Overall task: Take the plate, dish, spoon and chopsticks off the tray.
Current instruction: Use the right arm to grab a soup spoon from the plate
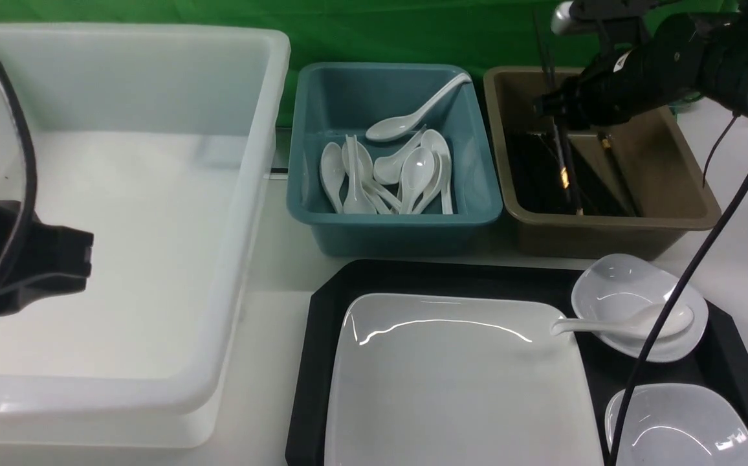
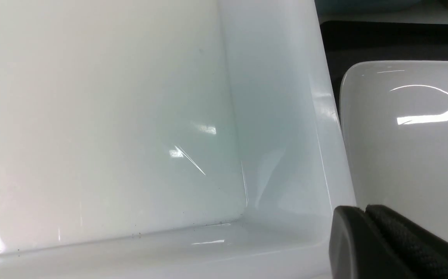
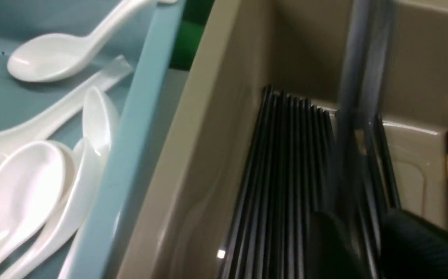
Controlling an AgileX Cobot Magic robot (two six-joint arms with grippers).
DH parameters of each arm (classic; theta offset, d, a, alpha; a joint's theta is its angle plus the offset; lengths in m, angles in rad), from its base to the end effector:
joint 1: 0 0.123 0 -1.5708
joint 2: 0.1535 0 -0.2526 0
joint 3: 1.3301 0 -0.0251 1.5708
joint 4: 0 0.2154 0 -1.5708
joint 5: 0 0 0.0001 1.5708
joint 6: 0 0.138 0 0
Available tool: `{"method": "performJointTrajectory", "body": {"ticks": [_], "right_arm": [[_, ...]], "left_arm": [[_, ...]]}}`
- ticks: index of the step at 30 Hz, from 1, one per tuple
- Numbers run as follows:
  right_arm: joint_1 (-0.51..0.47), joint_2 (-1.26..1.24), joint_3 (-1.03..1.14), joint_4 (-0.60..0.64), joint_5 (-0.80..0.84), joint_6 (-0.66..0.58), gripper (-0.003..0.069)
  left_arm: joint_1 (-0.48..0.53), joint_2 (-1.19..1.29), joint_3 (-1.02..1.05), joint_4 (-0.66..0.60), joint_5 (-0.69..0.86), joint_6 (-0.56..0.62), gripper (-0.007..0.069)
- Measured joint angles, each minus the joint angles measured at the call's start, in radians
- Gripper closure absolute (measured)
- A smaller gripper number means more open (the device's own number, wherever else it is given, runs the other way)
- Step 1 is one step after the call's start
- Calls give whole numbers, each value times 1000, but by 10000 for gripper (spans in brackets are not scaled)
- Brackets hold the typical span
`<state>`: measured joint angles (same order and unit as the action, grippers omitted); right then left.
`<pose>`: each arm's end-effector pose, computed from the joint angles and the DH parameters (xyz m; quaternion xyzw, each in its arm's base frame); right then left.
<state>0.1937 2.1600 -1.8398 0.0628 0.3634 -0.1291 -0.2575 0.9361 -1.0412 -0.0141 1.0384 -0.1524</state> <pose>0.4904 0.0993 0.2063 -0.1215 0.8751 0.0387 0.4669 0.1747 -0.0477 0.3093 0.0479 0.9338 -0.0789 0.3456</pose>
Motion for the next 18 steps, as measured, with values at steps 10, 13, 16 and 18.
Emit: {"method": "performJointTrajectory", "body": {"ticks": [10,13,16,18], "right_arm": [[-1,-72,0,-119,407,22,365],[-5,-120,0,-127,561,33,459],[-10,-169,3,-124,734,21,555],[-10,-209,33,-87,763,-23,595]], "left_arm": [[0,0,0,-59,0,4,615],[0,0,0,-60,0,4,613],[0,0,0,-83,0,9,613],[0,0,0,-98,2,19,613]]}}
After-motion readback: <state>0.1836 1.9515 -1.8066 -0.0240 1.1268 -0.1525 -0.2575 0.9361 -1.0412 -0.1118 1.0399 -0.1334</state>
